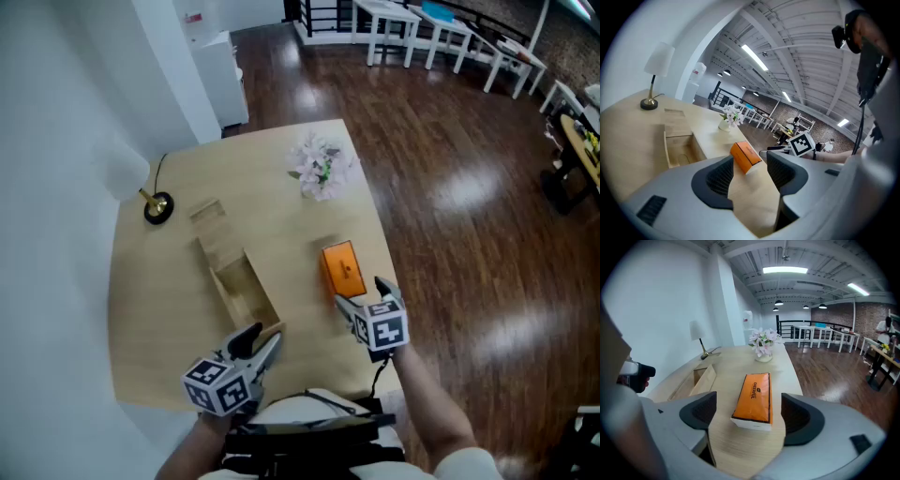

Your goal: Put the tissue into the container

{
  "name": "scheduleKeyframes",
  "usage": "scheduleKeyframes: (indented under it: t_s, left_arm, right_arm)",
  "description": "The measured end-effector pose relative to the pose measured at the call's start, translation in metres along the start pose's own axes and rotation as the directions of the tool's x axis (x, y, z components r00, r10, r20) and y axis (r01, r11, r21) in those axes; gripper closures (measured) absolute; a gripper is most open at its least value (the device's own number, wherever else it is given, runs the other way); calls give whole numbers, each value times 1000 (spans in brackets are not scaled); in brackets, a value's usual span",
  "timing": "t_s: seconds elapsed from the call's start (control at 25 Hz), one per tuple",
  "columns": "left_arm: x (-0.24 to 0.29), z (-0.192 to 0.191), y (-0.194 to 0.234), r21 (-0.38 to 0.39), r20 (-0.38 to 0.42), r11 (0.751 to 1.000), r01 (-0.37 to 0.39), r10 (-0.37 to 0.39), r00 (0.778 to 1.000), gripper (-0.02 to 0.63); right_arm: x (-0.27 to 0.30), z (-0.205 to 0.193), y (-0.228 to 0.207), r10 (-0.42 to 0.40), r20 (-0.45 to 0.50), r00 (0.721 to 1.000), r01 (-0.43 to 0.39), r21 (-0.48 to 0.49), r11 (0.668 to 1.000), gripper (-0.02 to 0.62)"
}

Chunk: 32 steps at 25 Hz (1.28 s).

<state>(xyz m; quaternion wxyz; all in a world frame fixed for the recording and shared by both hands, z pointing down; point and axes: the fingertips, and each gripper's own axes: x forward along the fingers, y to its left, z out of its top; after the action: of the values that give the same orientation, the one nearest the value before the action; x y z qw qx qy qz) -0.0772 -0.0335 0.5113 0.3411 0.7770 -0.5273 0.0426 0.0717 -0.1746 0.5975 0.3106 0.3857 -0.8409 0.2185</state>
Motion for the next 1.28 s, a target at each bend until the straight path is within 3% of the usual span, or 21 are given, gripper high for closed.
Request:
scheduleKeyframes:
  t_s: [0.36, 0.96, 1.28]
  left_arm:
    - [27, -2, 9, -21, -39, 1000, 1, -2, 999, 394]
    - [57, -7, 20, -40, -107, 999, -9, 4, 994, 394]
    - [78, -11, 20, -51, -144, 999, 13, -21, 989, 394]
  right_arm:
    - [51, -4, -9, 2, -81, 997, -2, -10, 1000, 127]
    - [88, -18, -20, -10, -158, 987, 9, -5, 1000, 127]
    - [100, -23, -11, 23, -192, 981, -23, -2, 1000, 127]
